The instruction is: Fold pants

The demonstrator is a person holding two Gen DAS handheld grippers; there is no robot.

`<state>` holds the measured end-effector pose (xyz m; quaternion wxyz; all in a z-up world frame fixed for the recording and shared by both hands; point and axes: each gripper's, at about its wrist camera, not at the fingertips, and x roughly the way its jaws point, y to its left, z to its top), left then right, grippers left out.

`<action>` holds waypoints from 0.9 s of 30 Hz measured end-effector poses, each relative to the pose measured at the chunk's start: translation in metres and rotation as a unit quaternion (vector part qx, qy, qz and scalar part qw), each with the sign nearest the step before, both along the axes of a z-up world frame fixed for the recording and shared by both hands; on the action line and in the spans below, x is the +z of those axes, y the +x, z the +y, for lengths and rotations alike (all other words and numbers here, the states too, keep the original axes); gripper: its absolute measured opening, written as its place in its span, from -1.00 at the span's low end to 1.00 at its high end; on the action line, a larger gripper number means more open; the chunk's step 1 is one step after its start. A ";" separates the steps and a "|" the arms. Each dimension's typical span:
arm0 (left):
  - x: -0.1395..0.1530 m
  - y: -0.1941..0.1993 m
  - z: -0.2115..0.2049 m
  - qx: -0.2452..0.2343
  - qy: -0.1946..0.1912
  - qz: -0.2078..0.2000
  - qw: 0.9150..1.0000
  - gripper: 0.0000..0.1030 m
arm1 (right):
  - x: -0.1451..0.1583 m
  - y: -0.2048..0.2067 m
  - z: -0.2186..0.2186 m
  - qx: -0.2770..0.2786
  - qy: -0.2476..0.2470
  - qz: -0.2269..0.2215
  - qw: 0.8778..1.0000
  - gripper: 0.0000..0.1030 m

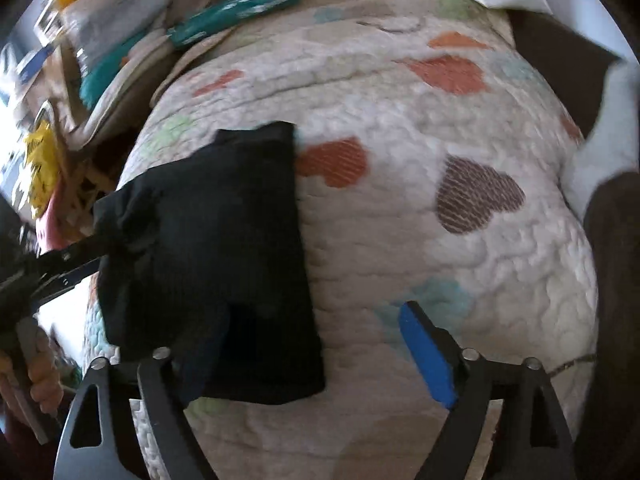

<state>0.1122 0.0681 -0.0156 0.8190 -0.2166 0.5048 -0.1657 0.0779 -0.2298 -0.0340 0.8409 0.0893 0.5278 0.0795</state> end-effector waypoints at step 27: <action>-0.034 0.035 -0.030 -0.040 -0.131 0.022 0.990 0.70 | -0.012 0.069 0.004 -0.004 0.186 0.013 0.982 0.80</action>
